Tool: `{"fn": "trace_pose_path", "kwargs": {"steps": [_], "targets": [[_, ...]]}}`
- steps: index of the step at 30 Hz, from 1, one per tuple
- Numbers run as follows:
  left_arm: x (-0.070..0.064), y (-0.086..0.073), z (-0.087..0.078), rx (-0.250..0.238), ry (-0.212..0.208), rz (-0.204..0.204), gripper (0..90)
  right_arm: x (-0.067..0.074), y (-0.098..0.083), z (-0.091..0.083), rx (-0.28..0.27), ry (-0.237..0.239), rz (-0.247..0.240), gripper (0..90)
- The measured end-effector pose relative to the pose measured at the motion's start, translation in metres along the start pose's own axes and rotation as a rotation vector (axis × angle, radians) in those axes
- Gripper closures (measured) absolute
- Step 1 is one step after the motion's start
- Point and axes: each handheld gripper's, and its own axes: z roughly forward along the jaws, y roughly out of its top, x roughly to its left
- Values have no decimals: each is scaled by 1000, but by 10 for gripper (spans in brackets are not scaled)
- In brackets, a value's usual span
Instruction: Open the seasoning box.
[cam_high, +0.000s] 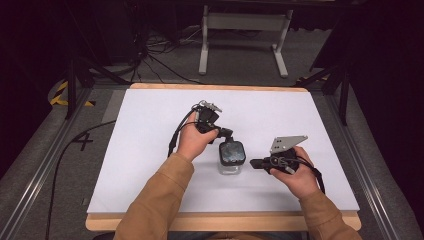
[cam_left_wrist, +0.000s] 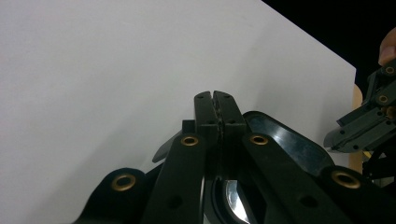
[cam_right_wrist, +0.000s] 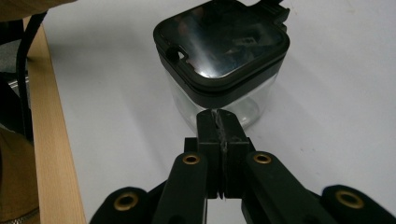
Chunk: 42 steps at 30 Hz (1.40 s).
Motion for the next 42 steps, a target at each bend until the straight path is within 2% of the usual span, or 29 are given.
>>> {"fn": "trace_pose_path", "kwargs": {"steps": [7,15,19,21,22,24,25,26,27,29,34,42], "targets": [[0,0,1,0,0,-2,898,3,2,8,-3,14,-4,898],[-1,2,1,13,11,16,898,4,7,12,-48,20,1,899],[-1,2,1,9,14,18,898,4,7,12,-55,18,1,899],[-2,3,-1,2,27,34,895,4,8,11,-59,16,1,900],[-3,3,-3,-16,29,32,887,3,8,10,-62,14,0,900],[-4,3,-11,-33,63,48,883,3,9,10,-71,13,-1,900],[-4,3,-11,-33,63,48,887,3,9,9,-73,12,-2,900],[-7,2,-20,-39,77,50,890,3,10,9,-79,10,-6,900],[-7,2,-20,-39,77,50,892,3,10,9,-79,10,-6,900],[-12,0,-30,-53,89,57,893,3,12,9,-89,7,-11,900],[-23,-8,-50,-51,157,102,895,3,19,10,-133,1,-23,900],[-41,-31,-73,-83,152,122,897,1,31,13,-173,-1,-54,900]]}}
